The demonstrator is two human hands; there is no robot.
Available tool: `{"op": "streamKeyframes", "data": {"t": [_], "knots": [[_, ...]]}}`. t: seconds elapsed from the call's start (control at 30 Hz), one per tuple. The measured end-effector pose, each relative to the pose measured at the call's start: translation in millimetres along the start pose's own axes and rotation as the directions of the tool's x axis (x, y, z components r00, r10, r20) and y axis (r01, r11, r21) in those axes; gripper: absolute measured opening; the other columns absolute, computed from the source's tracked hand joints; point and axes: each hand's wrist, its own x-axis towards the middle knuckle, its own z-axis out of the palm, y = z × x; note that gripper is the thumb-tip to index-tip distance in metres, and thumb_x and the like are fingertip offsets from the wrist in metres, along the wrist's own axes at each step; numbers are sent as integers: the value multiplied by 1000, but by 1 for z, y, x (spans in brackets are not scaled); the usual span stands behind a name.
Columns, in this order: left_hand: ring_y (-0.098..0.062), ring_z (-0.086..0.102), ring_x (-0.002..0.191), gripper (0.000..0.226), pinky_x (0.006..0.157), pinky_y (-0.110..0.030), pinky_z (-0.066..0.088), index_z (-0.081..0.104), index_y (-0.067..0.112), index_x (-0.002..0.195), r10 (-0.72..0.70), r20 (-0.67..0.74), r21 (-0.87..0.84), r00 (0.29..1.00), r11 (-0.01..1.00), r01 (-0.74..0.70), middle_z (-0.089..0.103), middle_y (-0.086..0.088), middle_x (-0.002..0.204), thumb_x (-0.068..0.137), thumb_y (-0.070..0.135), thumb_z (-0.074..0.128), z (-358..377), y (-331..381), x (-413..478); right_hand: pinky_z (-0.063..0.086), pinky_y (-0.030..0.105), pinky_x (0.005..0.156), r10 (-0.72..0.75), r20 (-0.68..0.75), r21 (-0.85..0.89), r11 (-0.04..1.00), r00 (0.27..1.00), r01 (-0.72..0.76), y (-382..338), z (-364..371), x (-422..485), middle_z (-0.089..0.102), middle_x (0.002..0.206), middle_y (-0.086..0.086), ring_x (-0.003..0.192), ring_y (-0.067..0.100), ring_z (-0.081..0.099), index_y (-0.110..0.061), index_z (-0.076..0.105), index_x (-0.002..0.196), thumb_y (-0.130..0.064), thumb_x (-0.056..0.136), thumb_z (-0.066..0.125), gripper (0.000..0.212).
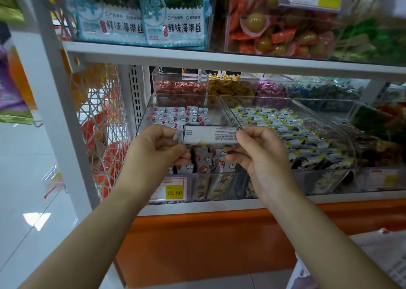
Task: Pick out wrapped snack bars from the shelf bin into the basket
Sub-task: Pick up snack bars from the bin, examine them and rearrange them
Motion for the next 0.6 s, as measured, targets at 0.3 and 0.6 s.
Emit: {"op": "streamKeyframes", "data": {"t": [0.3,0.6], "knots": [[-11,69,67,26,60,-14,51,59,16,108,-85,23,3,996,996,85,65,-8,91,83,20,66,1,1,0,56,25,71,-60,58,-123,990,996,67,2,2,-1,67,100,11,89,19,69,-13,69,93,2,86,59,19],[-17,68,67,22,63,-17,54,59,17,102,-38,124,91,992,996,27,62,-12,96,81,14,66,2,6,-4,55,53,79,-120,-63,-287,953,991,97,1,1,-1,67,81,5,86,29,65,-22,66,69,-10,82,66,18]]}}
